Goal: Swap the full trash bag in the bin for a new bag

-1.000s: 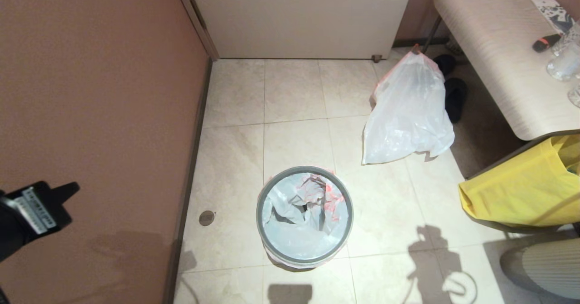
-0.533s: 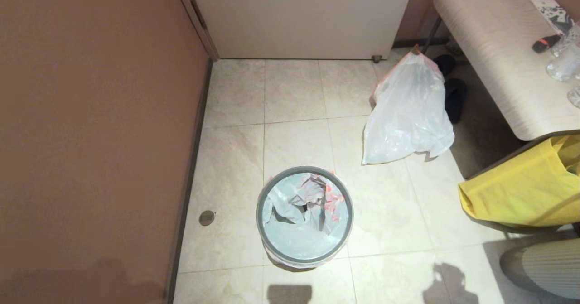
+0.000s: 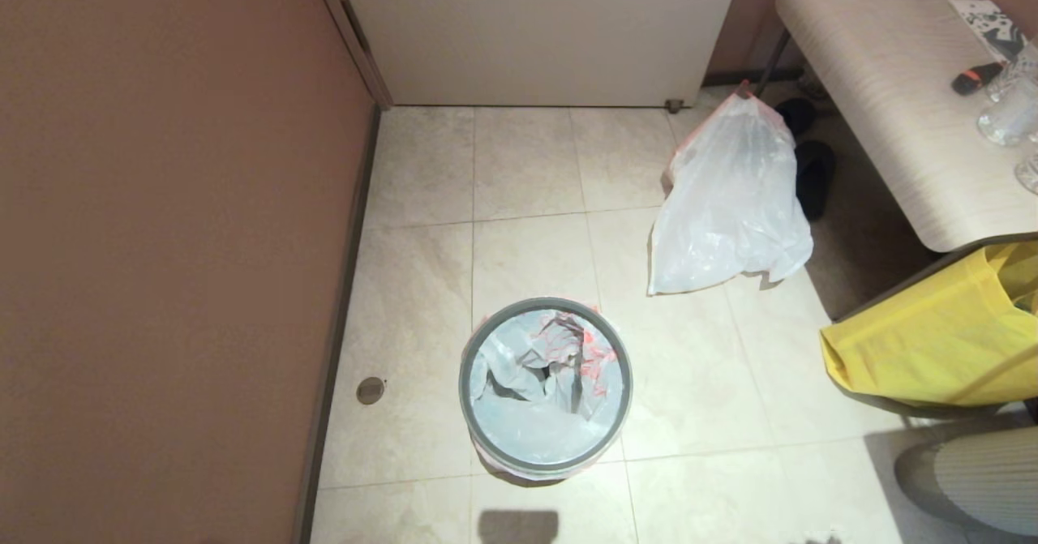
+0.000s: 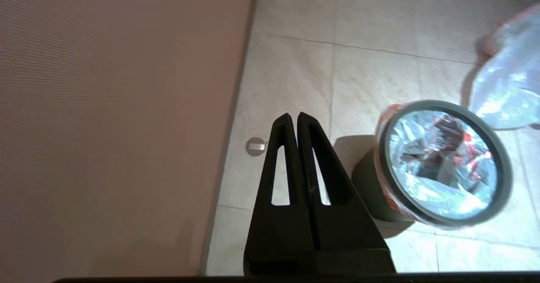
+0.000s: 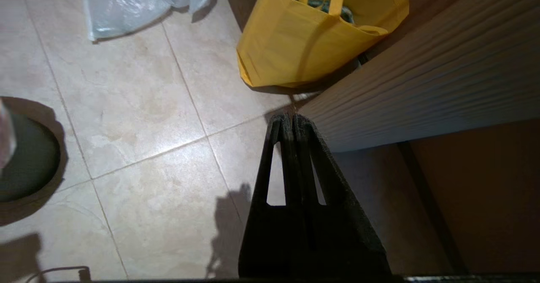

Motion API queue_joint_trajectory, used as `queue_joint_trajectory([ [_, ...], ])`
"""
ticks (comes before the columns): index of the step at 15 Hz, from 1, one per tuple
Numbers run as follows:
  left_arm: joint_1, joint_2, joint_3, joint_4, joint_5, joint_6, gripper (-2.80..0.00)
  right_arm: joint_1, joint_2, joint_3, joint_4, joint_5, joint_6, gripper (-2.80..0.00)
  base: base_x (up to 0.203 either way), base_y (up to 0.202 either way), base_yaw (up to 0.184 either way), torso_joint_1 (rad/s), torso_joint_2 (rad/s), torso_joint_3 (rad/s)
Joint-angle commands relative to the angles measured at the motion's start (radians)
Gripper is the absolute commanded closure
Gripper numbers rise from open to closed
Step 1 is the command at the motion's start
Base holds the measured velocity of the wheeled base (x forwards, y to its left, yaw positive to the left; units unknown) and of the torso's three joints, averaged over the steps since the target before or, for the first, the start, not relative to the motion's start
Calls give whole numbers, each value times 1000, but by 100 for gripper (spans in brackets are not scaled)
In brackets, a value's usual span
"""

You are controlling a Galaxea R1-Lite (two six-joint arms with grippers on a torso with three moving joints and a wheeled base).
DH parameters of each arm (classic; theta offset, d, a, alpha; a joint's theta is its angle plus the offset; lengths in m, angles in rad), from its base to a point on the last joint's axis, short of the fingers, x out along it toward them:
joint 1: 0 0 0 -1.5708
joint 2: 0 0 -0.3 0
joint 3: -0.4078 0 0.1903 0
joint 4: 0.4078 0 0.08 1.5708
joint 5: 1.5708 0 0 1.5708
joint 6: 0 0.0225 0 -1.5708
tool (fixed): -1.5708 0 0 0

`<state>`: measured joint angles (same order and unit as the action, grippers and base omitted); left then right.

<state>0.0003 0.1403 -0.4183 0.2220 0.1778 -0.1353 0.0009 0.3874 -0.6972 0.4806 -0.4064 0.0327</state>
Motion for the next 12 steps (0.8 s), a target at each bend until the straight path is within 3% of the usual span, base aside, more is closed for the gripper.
queue_joint_trajectory([
  [1,4,-90,27,1,-33,3,0,1,-161,39,1,71,-17,0,0,0,0,0,0,0],
  [3,4,-138,70,-5,-132,5,0,-1,-255,103,0,188,-26,0,0,0,0,0,0,0],
  [7,4,-140,178,-93,-180,-4,0,-4,-378,337,-27,295,-87,0,0,0,0,0,0,0],
  [10,4,-140,280,-183,-205,0,0,-4,-384,571,-275,318,-129,0,0,0,0,0,0,0],
  [12,4,-140,305,-185,-204,5,0,-4,-386,628,-383,341,-116,0,0,0,0,0,0,0],
])
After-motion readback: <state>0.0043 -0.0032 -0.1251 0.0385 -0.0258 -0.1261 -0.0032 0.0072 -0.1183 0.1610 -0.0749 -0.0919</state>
